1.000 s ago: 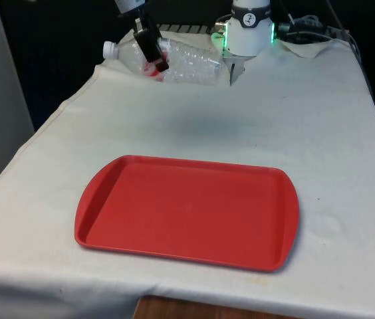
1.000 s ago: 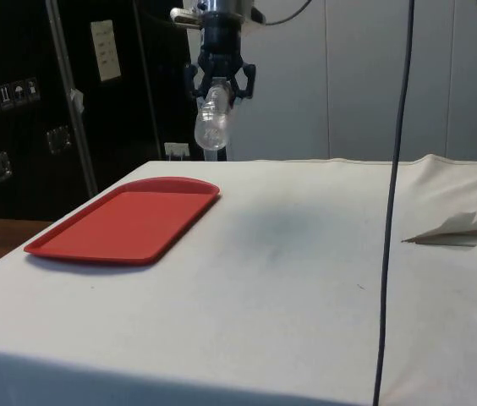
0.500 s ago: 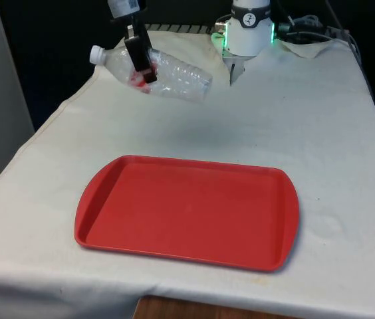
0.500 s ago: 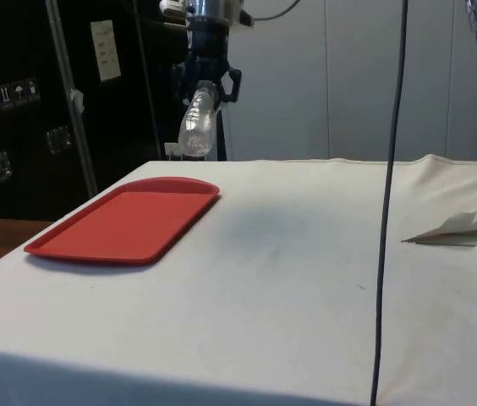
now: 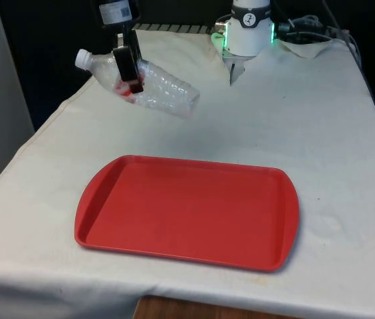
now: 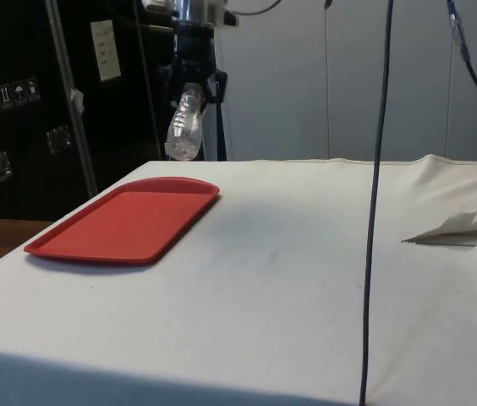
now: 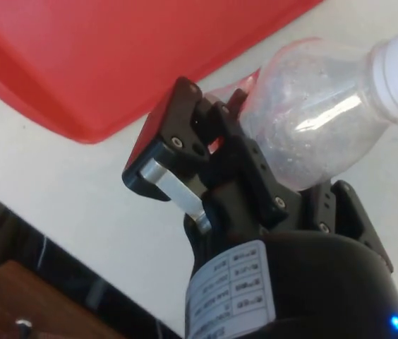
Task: Place the bottle upright on the tray.
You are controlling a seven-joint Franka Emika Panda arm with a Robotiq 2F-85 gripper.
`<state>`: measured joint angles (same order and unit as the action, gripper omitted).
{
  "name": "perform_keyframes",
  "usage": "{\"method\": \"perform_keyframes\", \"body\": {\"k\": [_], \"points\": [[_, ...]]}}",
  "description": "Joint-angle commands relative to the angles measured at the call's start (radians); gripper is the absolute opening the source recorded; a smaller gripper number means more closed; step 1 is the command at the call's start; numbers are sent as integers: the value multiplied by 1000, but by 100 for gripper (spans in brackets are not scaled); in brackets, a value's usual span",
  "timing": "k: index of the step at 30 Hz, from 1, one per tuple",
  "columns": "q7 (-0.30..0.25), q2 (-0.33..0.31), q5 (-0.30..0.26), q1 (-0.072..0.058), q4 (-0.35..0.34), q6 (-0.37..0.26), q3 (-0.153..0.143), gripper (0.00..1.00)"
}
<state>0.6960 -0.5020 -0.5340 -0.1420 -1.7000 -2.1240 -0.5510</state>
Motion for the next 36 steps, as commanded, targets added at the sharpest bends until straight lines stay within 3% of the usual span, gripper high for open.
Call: {"method": "perform_keyframes", "body": {"k": [1,6,12,13,14,20,21,22,27,28,30,36], "points": [[15,-10,9,-5,11,-10,-4,33],[32,-30,29,-2,37,-25,0,33],[77,-66,65,-7,79,-53,-5,33],[65,-59,58,-2,73,-44,0,33],[82,-70,71,-8,84,-56,-5,33],[119,-92,112,-11,109,-81,-6,33],[107,-86,106,-5,104,-74,0,33],[124,-95,119,-12,111,-84,-6,33],[159,-109,163,-15,128,-99,-6,33],[148,-102,157,-9,123,-94,1,33],[176,-117,185,-16,138,-105,-6,33],[215,-135,235,-17,162,-115,-6,33]]}}
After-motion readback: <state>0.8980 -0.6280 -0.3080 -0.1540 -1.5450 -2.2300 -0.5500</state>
